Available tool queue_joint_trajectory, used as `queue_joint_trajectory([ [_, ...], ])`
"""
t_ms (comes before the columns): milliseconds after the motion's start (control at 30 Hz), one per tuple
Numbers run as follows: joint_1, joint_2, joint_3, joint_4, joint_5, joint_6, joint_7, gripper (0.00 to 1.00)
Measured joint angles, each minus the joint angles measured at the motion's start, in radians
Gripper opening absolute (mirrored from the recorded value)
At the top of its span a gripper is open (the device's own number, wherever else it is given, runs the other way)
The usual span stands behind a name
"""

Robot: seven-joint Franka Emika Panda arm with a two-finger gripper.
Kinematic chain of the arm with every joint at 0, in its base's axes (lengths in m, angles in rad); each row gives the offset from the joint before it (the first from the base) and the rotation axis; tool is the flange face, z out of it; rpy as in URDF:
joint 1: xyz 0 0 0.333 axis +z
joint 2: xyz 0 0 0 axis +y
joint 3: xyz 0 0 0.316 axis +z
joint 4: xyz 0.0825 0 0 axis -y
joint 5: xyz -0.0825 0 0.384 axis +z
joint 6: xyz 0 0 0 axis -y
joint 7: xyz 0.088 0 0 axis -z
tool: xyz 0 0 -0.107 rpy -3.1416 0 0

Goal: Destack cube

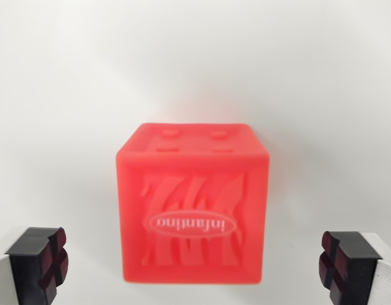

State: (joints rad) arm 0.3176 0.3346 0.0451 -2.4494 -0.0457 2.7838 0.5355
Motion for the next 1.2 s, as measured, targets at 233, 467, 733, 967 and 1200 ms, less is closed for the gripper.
queue_joint_trajectory([
  [233, -0.003, -0.068, 0.005, -0.01, 0.01, -0.056, -0.006, 1.0],
  [467, -0.003, -0.146, 0.007, -0.015, 0.021, -0.129, -0.014, 1.0],
  [733, -0.003, -0.23, 0.007, -0.014, 0.032, -0.213, -0.022, 1.0],
  [967, -0.002, -0.297, 0.007, -0.006, 0.038, -0.289, -0.027, 1.0],
  [1200, -0.002, -0.359, 0.007, 0.013, 0.043, -0.368, -0.03, 1.0],
])
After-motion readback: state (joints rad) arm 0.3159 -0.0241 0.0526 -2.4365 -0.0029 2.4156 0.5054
